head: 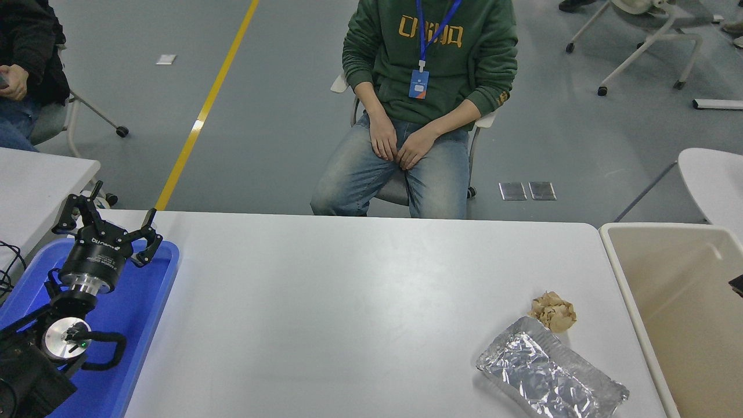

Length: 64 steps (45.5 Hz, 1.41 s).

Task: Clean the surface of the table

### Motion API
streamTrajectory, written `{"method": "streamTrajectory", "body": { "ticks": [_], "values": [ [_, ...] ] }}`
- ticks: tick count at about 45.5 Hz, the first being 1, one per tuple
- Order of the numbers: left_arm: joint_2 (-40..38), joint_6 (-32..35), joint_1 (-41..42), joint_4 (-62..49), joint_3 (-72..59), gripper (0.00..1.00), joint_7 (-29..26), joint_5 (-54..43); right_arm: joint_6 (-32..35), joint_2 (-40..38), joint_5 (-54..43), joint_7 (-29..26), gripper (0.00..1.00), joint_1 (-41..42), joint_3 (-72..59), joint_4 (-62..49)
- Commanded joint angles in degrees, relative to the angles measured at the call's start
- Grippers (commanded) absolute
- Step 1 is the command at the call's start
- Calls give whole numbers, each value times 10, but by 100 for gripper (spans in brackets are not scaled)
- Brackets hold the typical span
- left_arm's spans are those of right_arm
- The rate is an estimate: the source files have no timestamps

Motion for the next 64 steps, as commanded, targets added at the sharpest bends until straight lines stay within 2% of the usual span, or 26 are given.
{"method": "streamTrajectory", "body": {
  "ticks": [1, 10, 22, 46, 53, 64],
  "values": [
    [0, 0, 0, 0, 0, 100, 0, 0, -3, -37, 1, 0, 100, 2, 158, 125],
    [0, 0, 0, 0, 0, 100, 0, 0, -4, -7, 47, 0, 100, -16, 268, 174],
    [0, 1, 0, 0, 0, 100, 0, 0, -10, 87, 163, 6, 100, -21, 285, 202],
    [0, 0, 0, 0, 0, 100, 0, 0, -16, 274, 168, 13, 100, -43, 435, 194],
    [0, 0, 0, 0, 0, 100, 0, 0, -16, 294, 168, 35, 100, -41, 448, 192],
    [0, 0, 0, 0, 0, 100, 0, 0, -20, 311, 168, 36, 100, -36, 460, 179]
  ]
}}
